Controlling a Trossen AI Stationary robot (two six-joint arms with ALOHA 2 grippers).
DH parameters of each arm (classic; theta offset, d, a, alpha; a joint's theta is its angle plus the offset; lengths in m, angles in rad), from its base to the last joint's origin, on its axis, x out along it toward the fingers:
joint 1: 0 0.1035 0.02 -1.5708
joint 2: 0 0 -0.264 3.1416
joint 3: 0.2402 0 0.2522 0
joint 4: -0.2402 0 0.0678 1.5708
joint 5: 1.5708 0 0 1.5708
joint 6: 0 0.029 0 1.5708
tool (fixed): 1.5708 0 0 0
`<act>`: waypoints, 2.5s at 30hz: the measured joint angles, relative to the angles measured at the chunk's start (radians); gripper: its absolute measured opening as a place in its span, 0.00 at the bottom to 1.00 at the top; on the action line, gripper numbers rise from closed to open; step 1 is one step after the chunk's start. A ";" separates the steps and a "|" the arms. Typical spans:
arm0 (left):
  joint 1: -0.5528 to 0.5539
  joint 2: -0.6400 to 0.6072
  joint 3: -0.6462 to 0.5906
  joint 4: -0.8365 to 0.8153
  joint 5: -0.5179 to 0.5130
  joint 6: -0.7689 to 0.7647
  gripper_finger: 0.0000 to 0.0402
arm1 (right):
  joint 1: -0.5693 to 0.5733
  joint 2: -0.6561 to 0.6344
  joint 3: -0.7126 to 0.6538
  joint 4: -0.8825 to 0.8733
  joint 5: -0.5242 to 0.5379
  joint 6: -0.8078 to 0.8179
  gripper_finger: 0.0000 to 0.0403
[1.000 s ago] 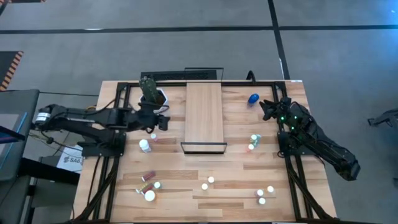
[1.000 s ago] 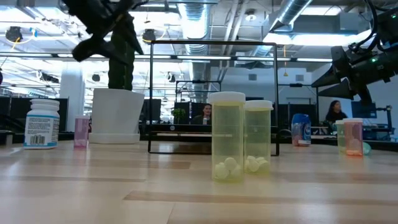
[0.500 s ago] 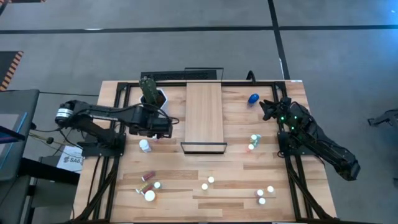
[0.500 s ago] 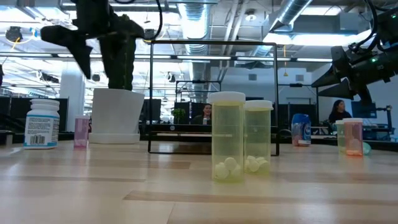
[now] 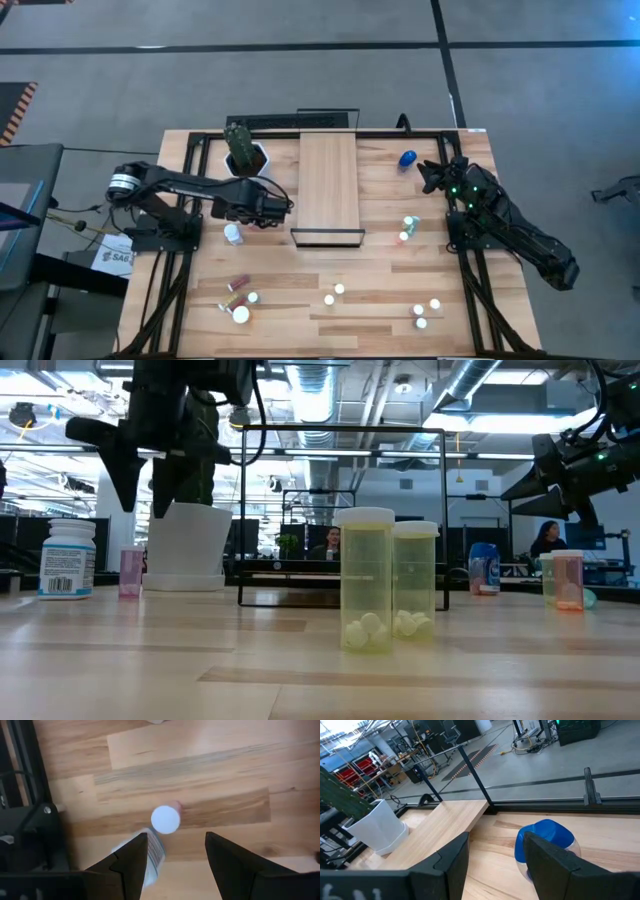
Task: Pick and place medicine bottles onto shelf by color
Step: Put the pink pill bottle on the shelf
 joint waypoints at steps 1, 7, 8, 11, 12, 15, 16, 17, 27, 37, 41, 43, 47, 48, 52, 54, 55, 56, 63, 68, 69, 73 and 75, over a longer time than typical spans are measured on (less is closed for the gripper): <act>0.000 0.000 -0.005 0.001 -0.003 0.001 0.47 | 0.000 0.000 0.000 0.000 0.000 0.000 0.52; -0.012 -0.038 -0.088 0.054 0.000 -0.047 0.47 | 0.000 0.000 0.000 0.000 0.000 0.000 0.52; -0.015 -0.048 -0.101 0.069 0.001 -0.053 0.47 | 0.000 0.000 0.000 0.000 0.000 0.000 0.52; -0.020 -0.078 -0.132 0.106 0.003 -0.061 0.47 | 0.000 0.000 0.000 0.000 0.000 0.000 0.52; -0.019 -0.085 -0.139 0.117 0.001 -0.060 0.47 | 0.000 0.000 0.000 0.000 0.000 0.000 0.52; -0.019 -0.093 -0.167 0.158 -0.004 -0.048 0.47 | 0.000 0.000 0.000 0.000 0.000 0.000 0.52; -0.018 -0.094 -0.179 0.170 -0.004 -0.045 0.47 | 0.000 0.000 0.000 0.000 0.000 0.000 0.52; -0.017 -0.094 -0.191 0.183 -0.003 -0.042 0.47 | 0.000 0.000 0.000 0.000 0.000 0.000 0.52; -0.006 -0.087 -0.217 0.212 -0.040 -0.018 0.47 | 0.000 0.000 0.000 0.000 0.000 0.000 0.52; -0.006 -0.086 -0.266 0.263 -0.073 -0.017 0.47 | 0.000 0.000 0.000 0.000 0.000 0.000 0.52; -0.005 -0.087 -0.310 0.326 -0.042 -0.016 0.47 | 0.000 0.000 0.000 0.000 0.000 0.000 0.52; -0.005 -0.087 -0.319 0.343 -0.041 -0.011 0.47 | 0.000 0.000 0.000 0.000 0.000 0.000 0.52; -0.005 -0.087 -0.320 0.343 -0.049 -0.010 0.47 | 0.000 0.000 0.000 0.000 0.000 0.000 0.52; -0.005 -0.087 -0.320 0.343 -0.050 -0.010 0.47 | 0.000 0.000 0.000 0.000 0.000 0.000 0.52; -0.005 -0.087 -0.320 0.343 -0.050 -0.010 0.47 | 0.000 0.000 0.000 0.000 0.000 0.000 0.52; -0.005 -0.087 -0.320 0.343 -0.051 -0.003 0.47 | 0.000 0.000 0.000 0.000 0.000 0.000 0.52; -0.005 -0.087 -0.320 0.343 -0.054 0.001 0.47 | 0.000 0.000 0.000 0.000 0.000 0.000 0.52; -0.005 -0.087 -0.320 0.343 -0.057 0.007 0.47 | 0.000 0.000 0.000 0.000 0.000 0.000 0.52; -0.005 -0.087 -0.320 0.348 -0.071 0.034 0.37 | 0.000 0.000 0.000 0.000 0.000 0.000 0.52; -0.005 -0.087 -0.320 0.352 -0.077 0.042 0.27 | 0.000 0.000 0.000 0.000 0.000 0.000 0.52; -0.004 -0.087 -0.320 0.352 -0.078 0.042 0.26 | 0.000 0.000 0.000 0.000 0.000 0.000 0.52; -0.004 -0.087 -0.316 0.352 -0.076 0.048 0.24 | 0.000 0.000 0.000 0.000 0.000 0.000 0.52; -0.003 -0.087 -0.301 0.352 -0.079 0.075 0.24 | 0.000 0.000 0.000 0.000 0.000 0.000 0.52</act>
